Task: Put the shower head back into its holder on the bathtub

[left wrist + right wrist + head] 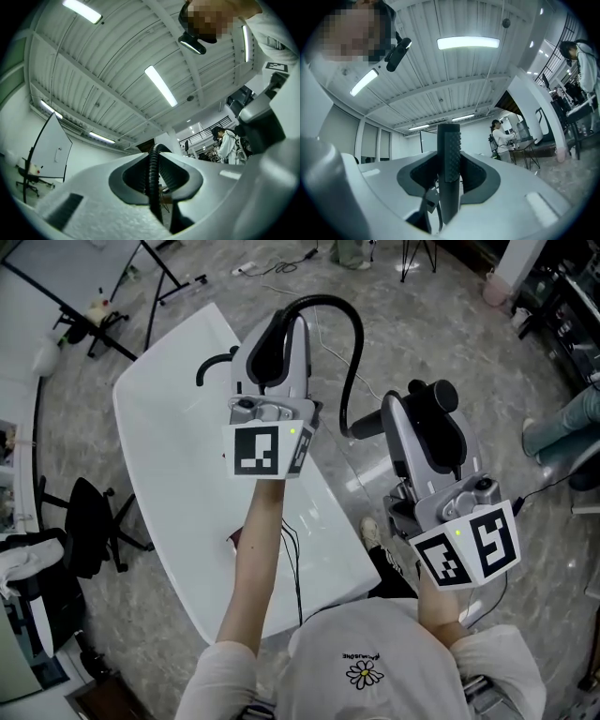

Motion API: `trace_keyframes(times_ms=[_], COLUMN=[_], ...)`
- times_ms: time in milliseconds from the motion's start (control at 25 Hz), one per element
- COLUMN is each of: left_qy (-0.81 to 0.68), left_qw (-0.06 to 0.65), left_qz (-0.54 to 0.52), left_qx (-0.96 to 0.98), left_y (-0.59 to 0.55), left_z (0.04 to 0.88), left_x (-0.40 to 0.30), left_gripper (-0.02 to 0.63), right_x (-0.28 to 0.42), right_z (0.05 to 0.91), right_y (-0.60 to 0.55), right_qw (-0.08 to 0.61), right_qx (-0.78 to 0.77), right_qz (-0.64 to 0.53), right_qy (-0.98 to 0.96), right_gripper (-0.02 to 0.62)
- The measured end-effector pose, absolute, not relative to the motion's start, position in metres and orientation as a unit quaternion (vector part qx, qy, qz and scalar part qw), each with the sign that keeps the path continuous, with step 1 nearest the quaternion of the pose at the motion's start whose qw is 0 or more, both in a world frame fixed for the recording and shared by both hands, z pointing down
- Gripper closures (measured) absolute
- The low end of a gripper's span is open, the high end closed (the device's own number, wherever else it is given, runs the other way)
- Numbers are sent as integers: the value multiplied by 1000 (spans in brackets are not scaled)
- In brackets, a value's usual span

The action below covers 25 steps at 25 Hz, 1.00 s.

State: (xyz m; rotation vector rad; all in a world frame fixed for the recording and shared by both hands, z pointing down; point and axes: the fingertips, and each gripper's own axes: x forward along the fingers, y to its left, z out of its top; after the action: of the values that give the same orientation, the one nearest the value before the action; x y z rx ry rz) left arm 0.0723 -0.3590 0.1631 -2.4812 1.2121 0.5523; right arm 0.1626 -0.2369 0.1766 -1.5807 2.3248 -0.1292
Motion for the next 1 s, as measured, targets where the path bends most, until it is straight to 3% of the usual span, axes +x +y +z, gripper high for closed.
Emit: trace_keyframes(times_ms=[600,1000], left_qy=[453,428], left_qw=[153,51], left_qz=[127,142], left_qx=[-869,-891], left_y=[-393,-402], left_z=[221,293], left_x=[46,115], left_gripper=[543,543], right_x=[153,179], right_z=[199,199], right_y=[-252,-255], right_qw=[147,107], right_qx=[-549,-584], right_qz=[-59,-22], right_qy=[821,804], right_gripper=[456,456])
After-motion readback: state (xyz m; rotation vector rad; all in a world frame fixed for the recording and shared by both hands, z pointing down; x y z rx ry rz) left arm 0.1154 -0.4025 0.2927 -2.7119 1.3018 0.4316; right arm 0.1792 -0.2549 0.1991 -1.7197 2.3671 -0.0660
